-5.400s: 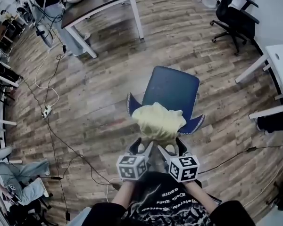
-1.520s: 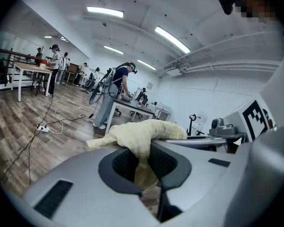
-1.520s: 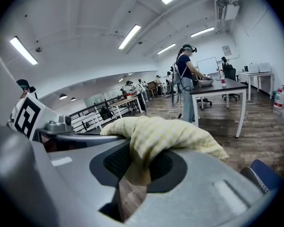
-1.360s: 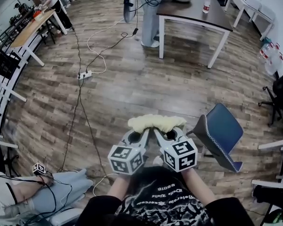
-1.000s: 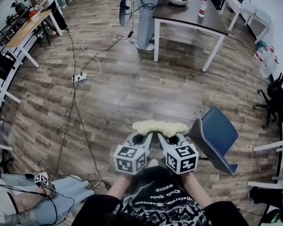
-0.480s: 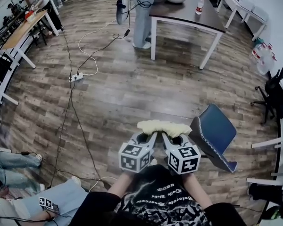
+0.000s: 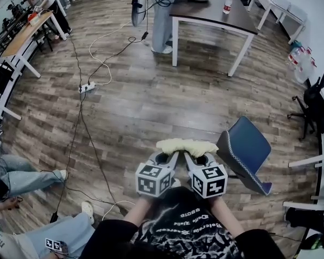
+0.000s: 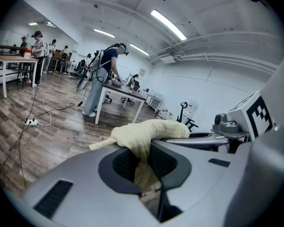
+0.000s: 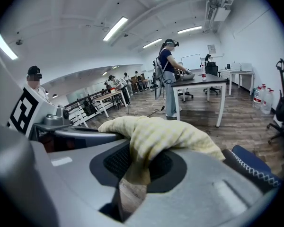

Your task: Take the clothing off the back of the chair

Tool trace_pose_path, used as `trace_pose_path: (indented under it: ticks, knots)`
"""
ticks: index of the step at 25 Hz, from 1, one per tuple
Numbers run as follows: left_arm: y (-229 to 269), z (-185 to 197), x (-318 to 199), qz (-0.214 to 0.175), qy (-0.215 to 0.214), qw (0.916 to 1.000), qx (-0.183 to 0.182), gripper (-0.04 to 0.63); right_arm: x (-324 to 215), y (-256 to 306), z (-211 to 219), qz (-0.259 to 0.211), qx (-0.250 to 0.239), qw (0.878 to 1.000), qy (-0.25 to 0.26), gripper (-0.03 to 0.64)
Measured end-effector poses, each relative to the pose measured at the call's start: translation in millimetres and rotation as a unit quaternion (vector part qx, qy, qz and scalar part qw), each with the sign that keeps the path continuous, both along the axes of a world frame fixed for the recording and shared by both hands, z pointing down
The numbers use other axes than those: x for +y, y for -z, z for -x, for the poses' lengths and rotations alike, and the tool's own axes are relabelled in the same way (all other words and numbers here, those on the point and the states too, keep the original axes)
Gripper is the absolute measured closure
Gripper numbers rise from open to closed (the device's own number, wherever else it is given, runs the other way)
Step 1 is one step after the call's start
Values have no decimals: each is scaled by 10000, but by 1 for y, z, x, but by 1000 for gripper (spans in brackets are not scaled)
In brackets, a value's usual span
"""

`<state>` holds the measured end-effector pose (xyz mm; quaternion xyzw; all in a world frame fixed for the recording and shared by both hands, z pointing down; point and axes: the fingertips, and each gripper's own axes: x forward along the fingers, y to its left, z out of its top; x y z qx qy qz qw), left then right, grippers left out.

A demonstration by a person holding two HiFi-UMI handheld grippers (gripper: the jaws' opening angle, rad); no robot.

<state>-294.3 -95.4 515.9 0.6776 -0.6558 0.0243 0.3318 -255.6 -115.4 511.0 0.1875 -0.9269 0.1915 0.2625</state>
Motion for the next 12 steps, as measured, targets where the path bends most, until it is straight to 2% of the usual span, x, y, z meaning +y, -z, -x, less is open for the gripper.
trace_pose_path:
  ticks: [12]
  knots:
    - [-2,-6,5,31,-38,10000,14,545,5,-2,-6,-3,91,10000,30,538]
